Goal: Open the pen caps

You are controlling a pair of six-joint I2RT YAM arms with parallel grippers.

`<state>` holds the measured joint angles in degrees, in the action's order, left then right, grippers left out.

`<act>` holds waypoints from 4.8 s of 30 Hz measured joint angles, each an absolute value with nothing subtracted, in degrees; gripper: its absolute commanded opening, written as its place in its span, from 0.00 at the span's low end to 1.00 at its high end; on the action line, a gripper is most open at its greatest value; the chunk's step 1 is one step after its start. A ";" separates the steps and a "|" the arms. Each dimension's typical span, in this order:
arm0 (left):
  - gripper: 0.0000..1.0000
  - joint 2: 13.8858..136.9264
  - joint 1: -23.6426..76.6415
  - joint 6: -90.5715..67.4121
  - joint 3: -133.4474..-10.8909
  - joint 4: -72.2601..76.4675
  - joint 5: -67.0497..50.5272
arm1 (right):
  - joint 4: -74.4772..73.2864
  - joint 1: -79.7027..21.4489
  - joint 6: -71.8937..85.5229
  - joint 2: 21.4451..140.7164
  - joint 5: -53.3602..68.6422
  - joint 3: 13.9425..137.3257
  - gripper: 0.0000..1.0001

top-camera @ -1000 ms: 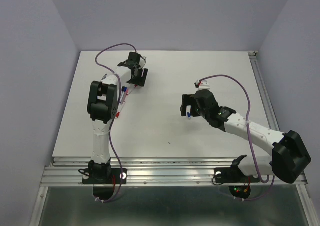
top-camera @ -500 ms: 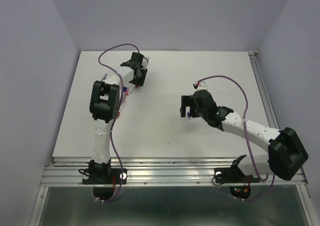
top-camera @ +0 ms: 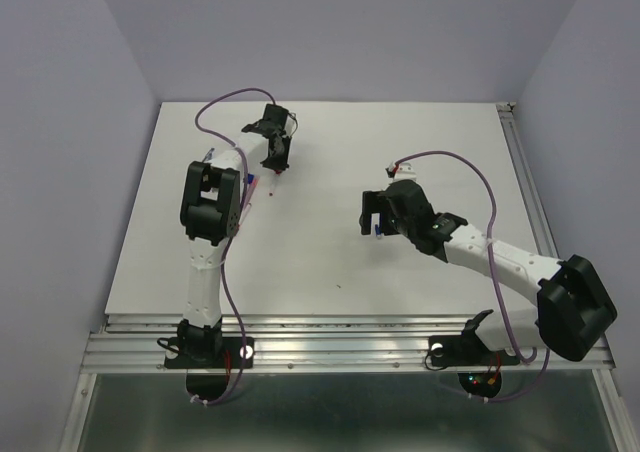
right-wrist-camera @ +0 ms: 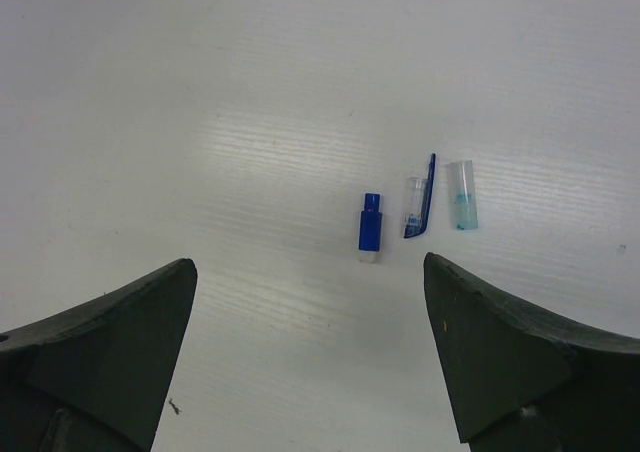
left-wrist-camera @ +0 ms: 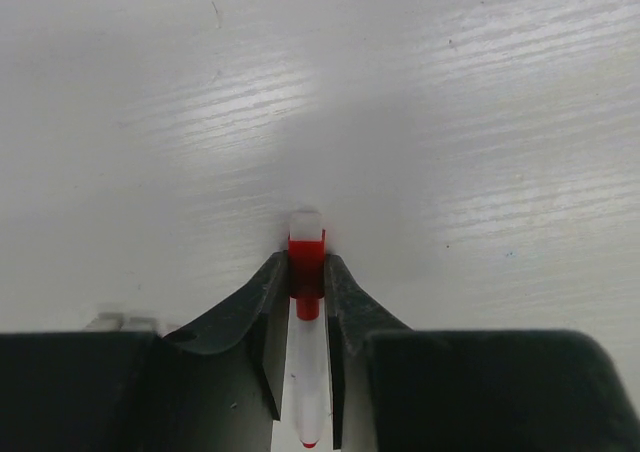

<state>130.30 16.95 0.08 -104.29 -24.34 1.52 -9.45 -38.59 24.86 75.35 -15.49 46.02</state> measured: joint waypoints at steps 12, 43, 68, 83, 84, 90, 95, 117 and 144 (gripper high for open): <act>0.00 105.62 20.91 -21.37 -82.81 -18.28 5.48 | -7.01 -38.59 26.92 70.28 -2.61 45.67 1.00; 0.00 75.31 41.34 -53.10 -56.60 -6.66 14.90 | 14.46 -39.88 42.81 86.72 25.52 50.96 0.31; 0.00 79.31 20.71 -51.22 -63.37 -5.23 21.19 | 9.30 -54.61 37.93 68.23 24.64 37.95 0.01; 0.00 84.42 13.28 -30.92 -65.25 -7.46 20.58 | -7.16 -49.54 32.18 72.51 -0.51 39.97 0.03; 0.00 84.44 13.28 -30.24 -64.75 -7.77 20.47 | -7.77 -48.34 31.51 73.23 -1.87 40.36 0.03; 0.00 83.05 13.28 -28.23 -57.93 -8.29 18.79 | -8.86 -41.43 29.08 76.77 -4.82 41.91 0.03; 0.00 81.56 13.28 -27.42 -56.25 -9.30 17.72 | -8.95 -39.24 28.14 80.29 -5.61 42.50 0.04; 0.05 105.86 41.74 -33.32 -66.65 -1.08 -0.82 | -10.22 -38.96 30.94 68.14 -13.32 43.09 0.06; 0.54 108.97 46.35 -33.87 -72.10 -4.08 -1.50 | -13.82 -38.63 32.77 61.78 -15.46 42.26 0.12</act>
